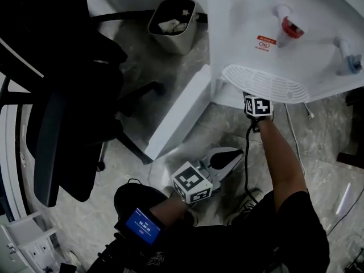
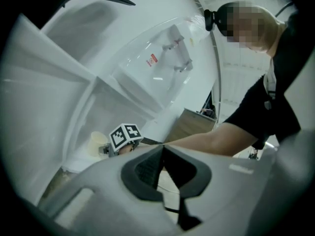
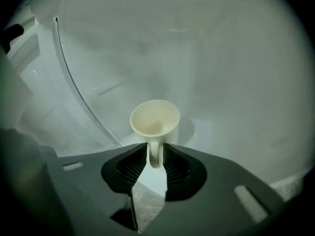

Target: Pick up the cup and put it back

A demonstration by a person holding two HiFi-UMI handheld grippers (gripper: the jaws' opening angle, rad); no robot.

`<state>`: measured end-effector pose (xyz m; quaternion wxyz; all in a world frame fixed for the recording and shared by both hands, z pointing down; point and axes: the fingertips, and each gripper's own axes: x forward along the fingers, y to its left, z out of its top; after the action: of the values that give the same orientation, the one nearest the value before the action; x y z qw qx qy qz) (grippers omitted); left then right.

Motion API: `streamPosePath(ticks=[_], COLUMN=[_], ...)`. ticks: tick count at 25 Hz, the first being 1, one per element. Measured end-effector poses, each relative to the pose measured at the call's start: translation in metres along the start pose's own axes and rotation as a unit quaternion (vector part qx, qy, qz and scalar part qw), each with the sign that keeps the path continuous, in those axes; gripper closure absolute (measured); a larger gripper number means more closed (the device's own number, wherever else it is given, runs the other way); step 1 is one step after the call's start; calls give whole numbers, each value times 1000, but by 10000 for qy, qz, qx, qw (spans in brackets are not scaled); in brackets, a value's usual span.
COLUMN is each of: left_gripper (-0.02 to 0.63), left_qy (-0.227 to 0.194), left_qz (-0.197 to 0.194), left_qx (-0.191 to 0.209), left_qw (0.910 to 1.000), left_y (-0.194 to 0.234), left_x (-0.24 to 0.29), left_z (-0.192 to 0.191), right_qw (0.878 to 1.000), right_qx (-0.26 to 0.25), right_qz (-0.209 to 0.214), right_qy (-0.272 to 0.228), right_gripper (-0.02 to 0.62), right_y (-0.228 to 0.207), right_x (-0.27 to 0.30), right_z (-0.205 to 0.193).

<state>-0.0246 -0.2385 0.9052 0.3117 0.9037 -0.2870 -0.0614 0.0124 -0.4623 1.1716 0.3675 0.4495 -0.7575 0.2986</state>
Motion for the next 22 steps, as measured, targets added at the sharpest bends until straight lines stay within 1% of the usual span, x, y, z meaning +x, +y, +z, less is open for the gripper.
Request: streamPosePath(ticks=[1, 3, 4, 8, 12, 16, 19, 21, 22], left_gripper=[603, 603, 603, 603, 603, 603, 603, 603, 603], left_qy=[6, 30, 50, 97, 57, 87, 106, 159, 223], left_qz=[-15, -18, -5, 51, -21, -124, -161, -130, -91], left_qx=[18, 73, 84, 85, 121, 143, 169, 293, 413], left_qw=[10000, 10000, 10000, 9999, 9999, 9998, 9997, 9994, 9989], left_y=[1, 4, 6, 14, 15, 12, 12, 11, 11], left_x=[-1, -2, -3, -7, -7, -4, -3, -4, -4], left_z=[0, 0, -1, -4, 3, 1, 1, 1, 1], right_qw=[10000, 9998, 9998, 9998, 9994, 9995, 9989, 9985, 9986], right_qx=[-39, -123, -150, -160, -292, -273, -354, -347, -263], right_qz=[31, 78, 70, -144, -188, -153, -80, -3, 55], right_qy=[-35, -101, -117, -6, -16, -65, -306, -429, -452], right_gripper=[494, 531, 535, 538, 540, 540, 540, 541, 541], right_y=[2, 6, 7, -2, 4, 8, 14, 19, 22], right_x=[0, -4, -5, 1, -8, -18, -33, -46, -55], right_z=[5, 15, 17, 2, -3, -11, -5, -2, -3])
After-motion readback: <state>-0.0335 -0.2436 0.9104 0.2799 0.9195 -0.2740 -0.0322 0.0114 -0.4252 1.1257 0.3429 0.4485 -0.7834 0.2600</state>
